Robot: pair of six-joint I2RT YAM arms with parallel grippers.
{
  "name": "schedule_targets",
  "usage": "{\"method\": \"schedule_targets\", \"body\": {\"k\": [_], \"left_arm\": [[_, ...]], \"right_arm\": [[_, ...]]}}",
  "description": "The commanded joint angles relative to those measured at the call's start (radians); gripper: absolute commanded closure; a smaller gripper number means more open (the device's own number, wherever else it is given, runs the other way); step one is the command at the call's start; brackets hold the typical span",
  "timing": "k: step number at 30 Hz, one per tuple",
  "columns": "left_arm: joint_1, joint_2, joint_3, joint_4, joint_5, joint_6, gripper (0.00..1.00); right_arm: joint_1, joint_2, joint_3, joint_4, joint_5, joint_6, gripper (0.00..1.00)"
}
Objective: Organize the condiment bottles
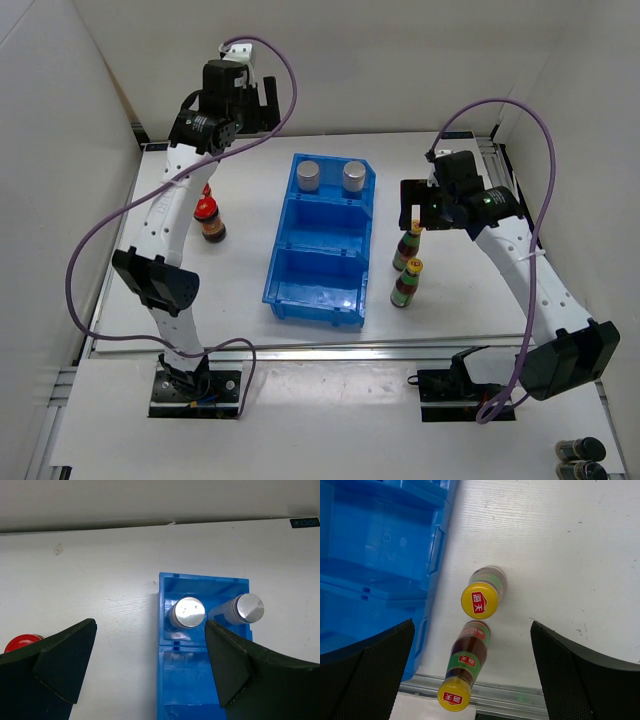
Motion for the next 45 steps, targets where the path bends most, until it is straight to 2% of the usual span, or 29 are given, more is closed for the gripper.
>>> {"method": "schedule_targets", "body": {"k": [1, 7, 11, 16, 17, 20, 25, 30, 37, 38, 40, 45], "left_arm": [[0.000, -0.040, -0.018, 0.023, 0.028, -0.009, 0.00], [0.000, -0.051, -0.038, 0.023, 0.037, -0.009, 0.00], [0.000, -0.088, -0.110, 0.032, 0.016, 0.014, 0.00], [0.041, -0.238, -0.360, 0.162, -0.015, 0.036, 0.01], [0.050, -0.259, -0.449, 0.184, -0.015, 0.036, 0.01], [0.075, -0.318, -0.567, 0.222, -0.004, 0.059, 0.00], [0.129, -0.387, -0.696, 0.262, -0.013, 0.074, 0.00], [0.129, -0.454, -0.833, 0.349, 0.005, 0.054, 0.00], [0.129, -0.595, -1.040, 0.489, -0.044, 0.045, 0.00], [0.129, -0.626, -1.083, 0.504, -0.055, 0.045, 0.00], [0.129, -0.651, -1.123, 0.530, -0.064, 0.045, 0.00], [0.129, -0.766, -1.278, 0.597, -0.162, 0.054, 0.00]], "right_arm": [[-0.004, -0.009, 0.042, 0.026, -0.012, -0.001, 0.00], [-0.004, -0.018, 0.042, 0.026, -0.024, -0.010, 0.00], [-0.004, -0.009, 0.032, 0.035, -0.075, -0.021, 0.00], [-0.004, 0.020, 0.032, 0.035, -0.155, -0.030, 0.00], [-0.004, 0.031, 0.032, 0.035, -0.155, -0.030, 0.00], [-0.004, 0.058, 0.032, 0.023, -0.143, -0.030, 0.00], [-0.004, 0.084, 0.022, 0.000, -0.089, -0.012, 0.00], [-0.004, 0.106, 0.002, 0.000, -0.058, 0.007, 0.00], [-0.004, 0.164, -0.026, 0.011, -0.049, 0.025, 0.00], [-0.004, 0.164, -0.026, 0.011, -0.049, 0.025, 0.04], [-0.004, 0.175, -0.026, 0.020, -0.040, 0.034, 0.04], [0.006, 0.209, -0.017, 0.011, -0.022, 0.057, 0.19]]}}
